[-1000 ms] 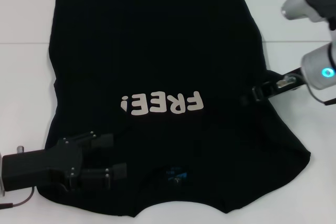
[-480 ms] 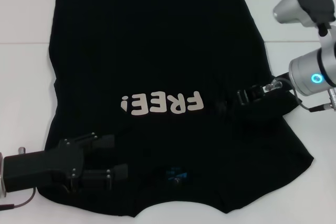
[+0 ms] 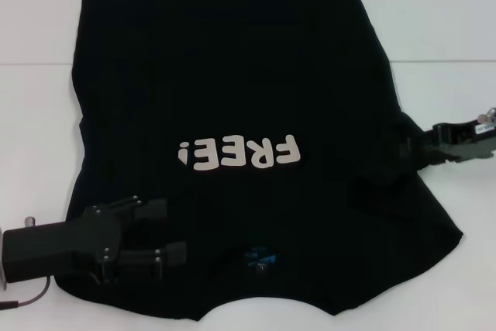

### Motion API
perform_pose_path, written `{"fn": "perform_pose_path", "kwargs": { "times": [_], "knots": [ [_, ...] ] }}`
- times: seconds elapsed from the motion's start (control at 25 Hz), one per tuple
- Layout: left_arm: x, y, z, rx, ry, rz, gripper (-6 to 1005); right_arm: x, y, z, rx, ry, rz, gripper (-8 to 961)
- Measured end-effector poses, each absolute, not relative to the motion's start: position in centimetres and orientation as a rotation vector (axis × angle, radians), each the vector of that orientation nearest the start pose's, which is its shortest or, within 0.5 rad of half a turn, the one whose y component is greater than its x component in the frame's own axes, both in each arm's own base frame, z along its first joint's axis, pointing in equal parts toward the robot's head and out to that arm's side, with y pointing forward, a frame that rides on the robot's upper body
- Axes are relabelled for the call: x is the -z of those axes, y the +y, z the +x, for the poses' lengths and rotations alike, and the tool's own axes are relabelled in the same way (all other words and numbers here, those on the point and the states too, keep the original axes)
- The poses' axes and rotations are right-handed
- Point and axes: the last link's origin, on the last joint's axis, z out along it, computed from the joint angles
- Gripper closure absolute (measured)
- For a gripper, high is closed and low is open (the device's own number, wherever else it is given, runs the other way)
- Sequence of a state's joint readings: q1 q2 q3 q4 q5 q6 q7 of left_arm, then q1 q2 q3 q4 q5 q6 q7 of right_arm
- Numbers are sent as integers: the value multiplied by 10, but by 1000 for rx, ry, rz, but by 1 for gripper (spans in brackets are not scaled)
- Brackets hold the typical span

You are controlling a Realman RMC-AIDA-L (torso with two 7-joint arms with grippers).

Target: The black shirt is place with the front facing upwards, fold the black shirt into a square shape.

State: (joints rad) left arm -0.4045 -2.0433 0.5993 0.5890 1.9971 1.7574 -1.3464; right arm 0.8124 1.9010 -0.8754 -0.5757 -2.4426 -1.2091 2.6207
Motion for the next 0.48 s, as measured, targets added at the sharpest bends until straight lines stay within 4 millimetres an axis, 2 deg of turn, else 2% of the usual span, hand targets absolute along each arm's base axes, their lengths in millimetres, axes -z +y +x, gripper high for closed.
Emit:
{"fn": "perform_pose_path", "kwargs": {
  "times": [0.16,0.48],
  "knots": [
    [-14,276,-294,885,-767,-2722,49,-35,422,267,-19,1735,-2104,234],
    [-14,277,-294,877,-765,-2720,50,-10,417,260,0,1753,-2132,235]
  ]
}}
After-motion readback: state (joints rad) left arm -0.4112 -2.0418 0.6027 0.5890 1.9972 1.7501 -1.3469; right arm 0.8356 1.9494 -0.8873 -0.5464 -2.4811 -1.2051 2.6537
